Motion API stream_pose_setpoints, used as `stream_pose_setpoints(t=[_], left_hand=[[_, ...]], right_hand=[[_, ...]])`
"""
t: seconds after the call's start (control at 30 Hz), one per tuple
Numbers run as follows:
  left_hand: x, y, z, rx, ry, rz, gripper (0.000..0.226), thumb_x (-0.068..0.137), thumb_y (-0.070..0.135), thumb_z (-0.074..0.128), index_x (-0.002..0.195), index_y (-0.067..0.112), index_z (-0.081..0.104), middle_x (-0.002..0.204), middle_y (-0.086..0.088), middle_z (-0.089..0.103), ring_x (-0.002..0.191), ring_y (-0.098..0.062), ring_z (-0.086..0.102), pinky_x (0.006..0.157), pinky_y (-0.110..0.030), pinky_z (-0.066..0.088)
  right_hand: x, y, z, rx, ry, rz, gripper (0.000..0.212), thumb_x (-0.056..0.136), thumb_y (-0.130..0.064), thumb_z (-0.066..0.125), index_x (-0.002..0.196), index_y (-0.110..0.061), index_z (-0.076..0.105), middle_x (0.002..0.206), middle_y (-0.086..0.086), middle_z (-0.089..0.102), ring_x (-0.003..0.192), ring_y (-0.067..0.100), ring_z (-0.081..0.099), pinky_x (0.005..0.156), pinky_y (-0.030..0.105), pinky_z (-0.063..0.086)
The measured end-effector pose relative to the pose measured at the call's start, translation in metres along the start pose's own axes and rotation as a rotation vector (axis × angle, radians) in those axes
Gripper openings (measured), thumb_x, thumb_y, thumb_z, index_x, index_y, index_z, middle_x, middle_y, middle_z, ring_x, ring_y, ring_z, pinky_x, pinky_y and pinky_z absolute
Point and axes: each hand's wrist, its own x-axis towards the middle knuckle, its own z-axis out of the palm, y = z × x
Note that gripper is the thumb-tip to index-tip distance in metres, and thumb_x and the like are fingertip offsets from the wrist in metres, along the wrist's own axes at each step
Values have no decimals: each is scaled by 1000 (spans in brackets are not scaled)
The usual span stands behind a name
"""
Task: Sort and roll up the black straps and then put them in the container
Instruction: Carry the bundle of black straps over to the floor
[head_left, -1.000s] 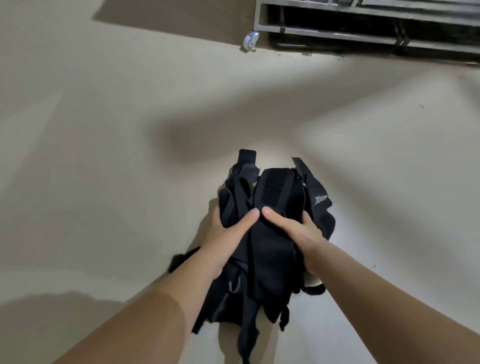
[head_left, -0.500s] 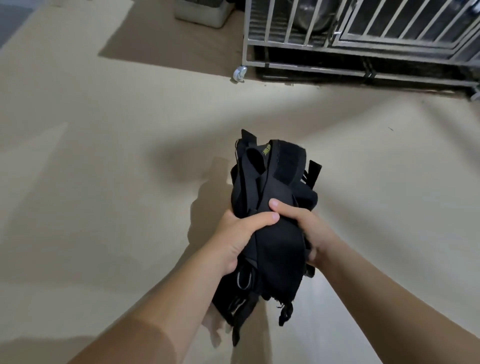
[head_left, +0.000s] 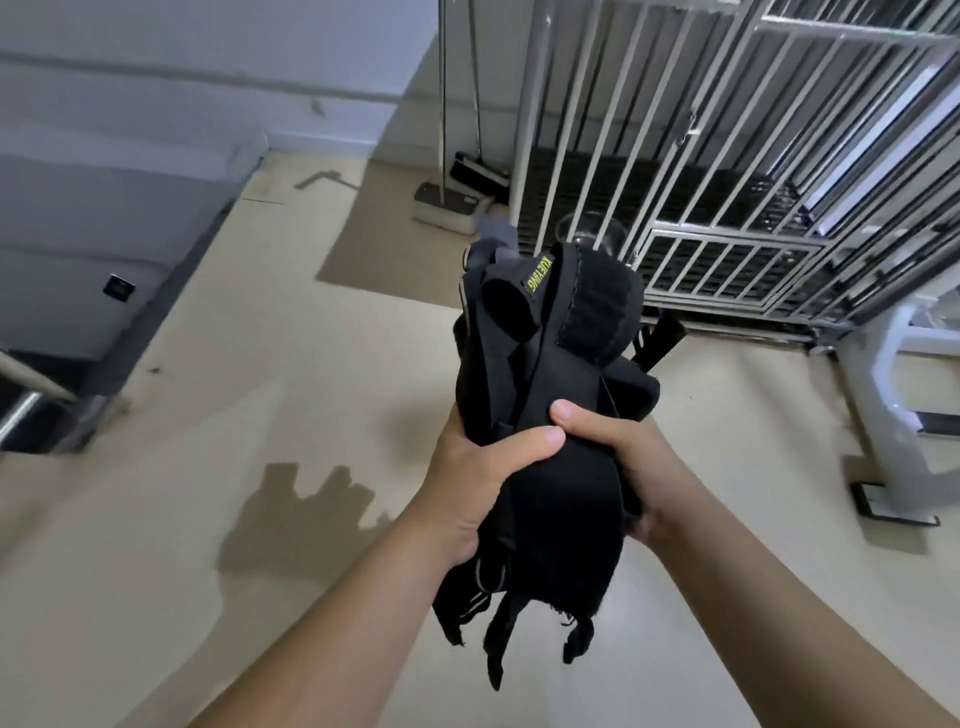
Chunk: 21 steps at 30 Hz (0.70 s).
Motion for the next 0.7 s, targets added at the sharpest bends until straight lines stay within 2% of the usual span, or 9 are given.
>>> stream_pose_setpoints(t=[0.2,0.33,0.47,0.57,0.7], left_hand=[[-100,173,49,-37,-4,39,50,86,0,78,128,26,69,121,-4,78,113,-24,75,95,-43,61],[-154,239,72,-47,49,75,49,87,0,77,129,24,69,120,-5,78,113,-25,75,98,-46,60],[-195,260,85,-75,146,114,49,86,1,79,127,28,70,120,-4,78,112,-25,75,99,-49,60],[-227,255,93,-106,283,143,48,85,4,81,123,32,70,118,0,79,111,-21,76,98,-46,60],[-273,234,99,-161,478,199,50,85,11,84,127,33,67,119,5,79,112,-16,75,100,-42,58]], right_hand=[[-94,-161,83,-2,-51,-24,55,85,-12,80,137,-4,65,134,28,69,123,48,68,104,61,55],[-142,-221,121,-10,-98,-6,52,86,-13,80,136,-2,66,131,27,70,120,46,70,97,55,59],[-168,-241,138,-21,-147,143,59,80,-22,87,133,-1,69,130,27,71,117,44,72,93,50,61],[-178,-241,142,-83,-256,220,65,77,-26,91,133,1,69,129,26,72,116,42,73,87,45,63],[-197,-236,161,-178,-410,269,42,85,-17,81,123,-1,74,118,24,77,106,40,77,83,45,64]])
